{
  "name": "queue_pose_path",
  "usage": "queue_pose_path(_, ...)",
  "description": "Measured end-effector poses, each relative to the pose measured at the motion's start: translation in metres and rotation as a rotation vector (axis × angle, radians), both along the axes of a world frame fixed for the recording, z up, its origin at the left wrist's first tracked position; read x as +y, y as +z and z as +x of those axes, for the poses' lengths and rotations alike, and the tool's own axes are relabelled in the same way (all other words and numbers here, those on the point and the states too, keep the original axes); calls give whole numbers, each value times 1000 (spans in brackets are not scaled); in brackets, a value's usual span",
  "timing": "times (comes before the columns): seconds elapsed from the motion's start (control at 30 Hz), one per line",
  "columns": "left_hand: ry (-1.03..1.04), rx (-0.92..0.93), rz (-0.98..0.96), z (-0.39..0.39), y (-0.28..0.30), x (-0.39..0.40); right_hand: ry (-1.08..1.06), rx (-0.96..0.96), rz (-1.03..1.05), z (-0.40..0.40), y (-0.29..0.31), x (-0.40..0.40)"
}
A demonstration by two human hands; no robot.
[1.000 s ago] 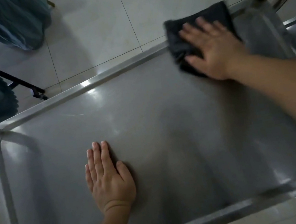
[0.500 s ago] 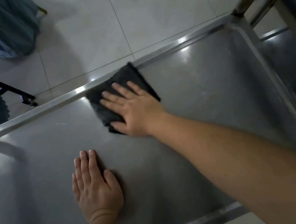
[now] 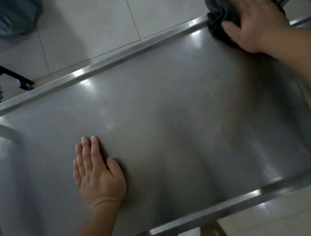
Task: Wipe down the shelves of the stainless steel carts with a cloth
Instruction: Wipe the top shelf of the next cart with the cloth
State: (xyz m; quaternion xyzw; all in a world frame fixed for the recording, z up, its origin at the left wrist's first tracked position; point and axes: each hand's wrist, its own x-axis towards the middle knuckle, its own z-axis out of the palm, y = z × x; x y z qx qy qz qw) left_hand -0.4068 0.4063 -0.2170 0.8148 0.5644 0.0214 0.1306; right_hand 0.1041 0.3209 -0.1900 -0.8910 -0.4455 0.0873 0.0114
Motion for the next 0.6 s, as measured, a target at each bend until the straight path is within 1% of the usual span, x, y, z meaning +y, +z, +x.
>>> queue_pose_path(0.07, -4, -2, 8, -2, 0, 0, 27, 19, -6, -1, 0, -12)
queue_pose_path(0.23, 3, -8, 0, -1, 0, 0, -29, 58, 21, -31, 1, -42)
queue_pose_path(0.4, 6, -23, 8, 0, 1, 1, -121, 40, 49, -73, 1, -116)
queue_pose_path(0.5, 8, -22, 9, 0, 2, 0, -170, 38, 82, -115, -1, -167)
queue_pose_path(0.6, 7, -24, 11, 1, 4, -1, -230, 47, 68, -166, -3, -232)
